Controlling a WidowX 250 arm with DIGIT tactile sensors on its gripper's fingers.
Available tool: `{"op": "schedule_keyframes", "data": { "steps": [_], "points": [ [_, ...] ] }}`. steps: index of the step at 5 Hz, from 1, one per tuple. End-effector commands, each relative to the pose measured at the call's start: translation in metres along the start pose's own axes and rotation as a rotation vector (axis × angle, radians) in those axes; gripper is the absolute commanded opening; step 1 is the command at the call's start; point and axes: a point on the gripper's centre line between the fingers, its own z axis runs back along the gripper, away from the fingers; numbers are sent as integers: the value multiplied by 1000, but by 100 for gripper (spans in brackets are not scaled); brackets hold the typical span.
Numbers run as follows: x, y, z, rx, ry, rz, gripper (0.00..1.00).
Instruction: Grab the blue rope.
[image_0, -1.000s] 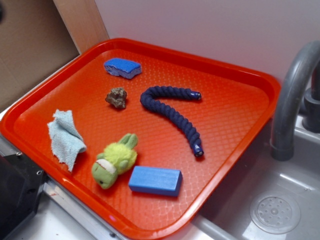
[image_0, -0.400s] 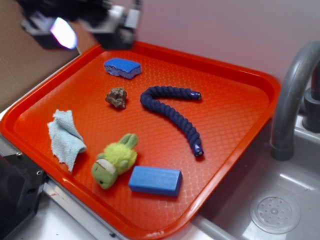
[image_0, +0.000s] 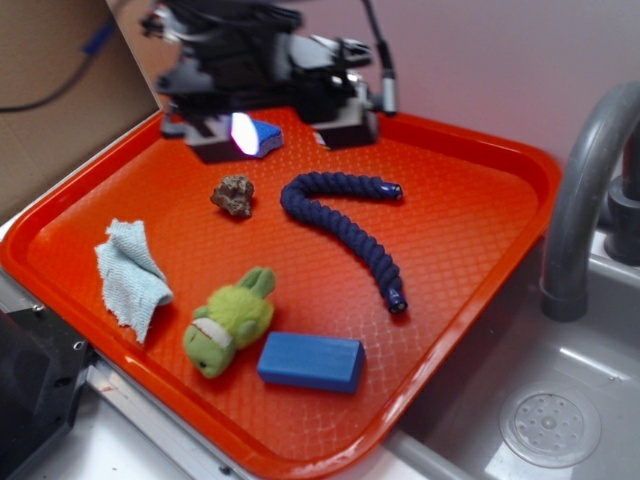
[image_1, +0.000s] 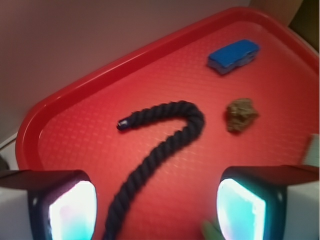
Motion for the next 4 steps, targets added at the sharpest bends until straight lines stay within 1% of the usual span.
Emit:
{"op": "schedule_keyframes", "data": {
  "steps": [1, 2, 4],
  "points": [
    [14, -3, -35, 13, 5, 45, 100],
    [17, 3, -57, 28, 47, 48, 100],
    [10, 1, -94, 26, 106, 35, 100]
  ]
}}
